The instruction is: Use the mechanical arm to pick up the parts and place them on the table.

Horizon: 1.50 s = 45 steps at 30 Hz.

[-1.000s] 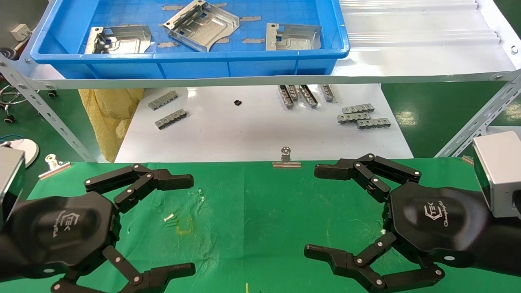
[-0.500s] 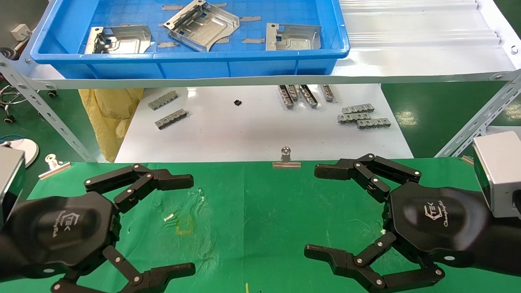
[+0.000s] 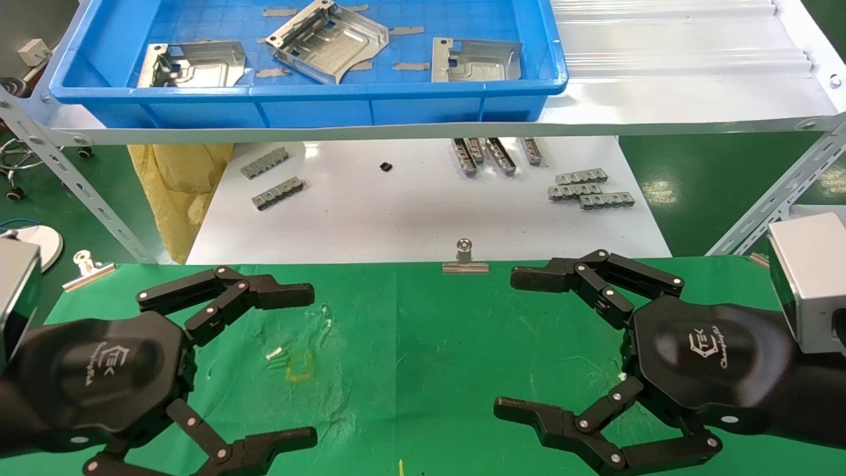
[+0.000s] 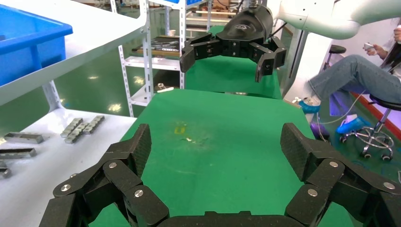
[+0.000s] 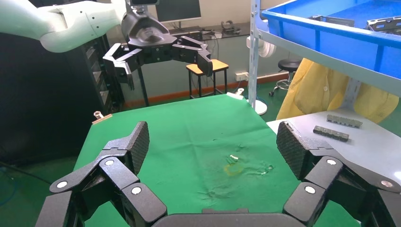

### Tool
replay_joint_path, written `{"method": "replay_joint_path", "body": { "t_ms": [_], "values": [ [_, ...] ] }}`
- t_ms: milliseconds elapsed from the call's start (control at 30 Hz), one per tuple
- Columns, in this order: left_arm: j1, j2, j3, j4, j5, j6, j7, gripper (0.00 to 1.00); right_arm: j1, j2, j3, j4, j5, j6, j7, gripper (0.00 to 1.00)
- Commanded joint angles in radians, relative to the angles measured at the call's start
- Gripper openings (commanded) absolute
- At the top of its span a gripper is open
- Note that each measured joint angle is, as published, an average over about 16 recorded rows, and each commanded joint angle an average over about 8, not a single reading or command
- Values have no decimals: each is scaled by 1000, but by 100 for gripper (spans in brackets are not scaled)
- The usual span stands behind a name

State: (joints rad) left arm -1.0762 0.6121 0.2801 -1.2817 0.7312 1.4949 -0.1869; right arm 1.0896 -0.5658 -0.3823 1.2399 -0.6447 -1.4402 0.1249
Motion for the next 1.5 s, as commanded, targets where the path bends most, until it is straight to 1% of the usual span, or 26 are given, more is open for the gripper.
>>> {"method": "replay_joint_path", "body": {
  "t_ms": [33,733,1000,1500],
  "values": [
    [0,0,0,0,0,0,0,100,0,0,0,0,0,0,0,100],
    [0,0,0,0,0,0,0,100,0,0,0,0,0,0,0,99],
    [0,0,0,0,0,0,0,100,0,0,0,0,0,0,0,0],
    [0,0,0,0,0,0,0,100,0,0,0,0,0,0,0,0]
  ]
}}
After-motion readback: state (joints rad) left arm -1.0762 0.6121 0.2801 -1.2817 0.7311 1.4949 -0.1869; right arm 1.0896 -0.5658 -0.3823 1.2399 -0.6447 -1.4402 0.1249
